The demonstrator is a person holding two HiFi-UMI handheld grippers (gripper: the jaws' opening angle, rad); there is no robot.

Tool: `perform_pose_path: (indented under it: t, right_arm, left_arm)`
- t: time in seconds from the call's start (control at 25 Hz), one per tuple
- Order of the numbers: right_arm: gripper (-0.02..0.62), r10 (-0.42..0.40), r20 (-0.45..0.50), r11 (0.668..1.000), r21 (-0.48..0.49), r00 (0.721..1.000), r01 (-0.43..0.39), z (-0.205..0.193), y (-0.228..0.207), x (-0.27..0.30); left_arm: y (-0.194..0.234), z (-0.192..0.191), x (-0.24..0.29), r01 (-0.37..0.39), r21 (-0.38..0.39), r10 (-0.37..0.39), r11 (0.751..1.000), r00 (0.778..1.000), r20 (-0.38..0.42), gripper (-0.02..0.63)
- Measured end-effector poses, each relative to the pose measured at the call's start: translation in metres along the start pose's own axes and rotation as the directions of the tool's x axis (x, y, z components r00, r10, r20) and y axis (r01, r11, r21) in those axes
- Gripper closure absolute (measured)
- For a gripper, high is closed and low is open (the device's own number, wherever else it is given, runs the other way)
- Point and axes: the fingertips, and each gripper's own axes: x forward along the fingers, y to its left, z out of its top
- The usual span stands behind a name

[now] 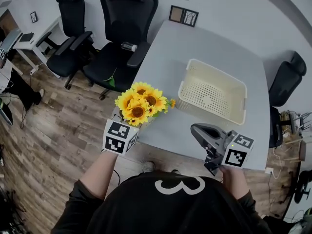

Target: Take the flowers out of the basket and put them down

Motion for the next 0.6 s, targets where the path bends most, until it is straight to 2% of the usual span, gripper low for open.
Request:
perform_pose_path:
  t: [0.2,0.4,0.6]
  right_arm:
    - [0.586,-0.037,-0.006,0.999,0.029,0.999,0.037,-0.011,-0.006,0.012]
    - [0.586,-0.058,-0.003,0.997,0.056,0.998,0.058,-0.018,-0.012,0.024]
    - [0.586,-0.082,0.020,0.993,0.090,0.996,0.080,-0.026,-0.020,0.029]
  left_arm:
    - [0.002,-0.023,0.014,0.060,0.021,-0.059,0.998,0.998,-0.016,0.411]
    - [0.008,-0.046,0.032,0.081,0.035,-0.079,0.996,0.996,-0.043,0.411]
    - [0.004,-0.063,0.043,0.105,0.085,-0.100,0.991,0.993,-0.058,0.411]
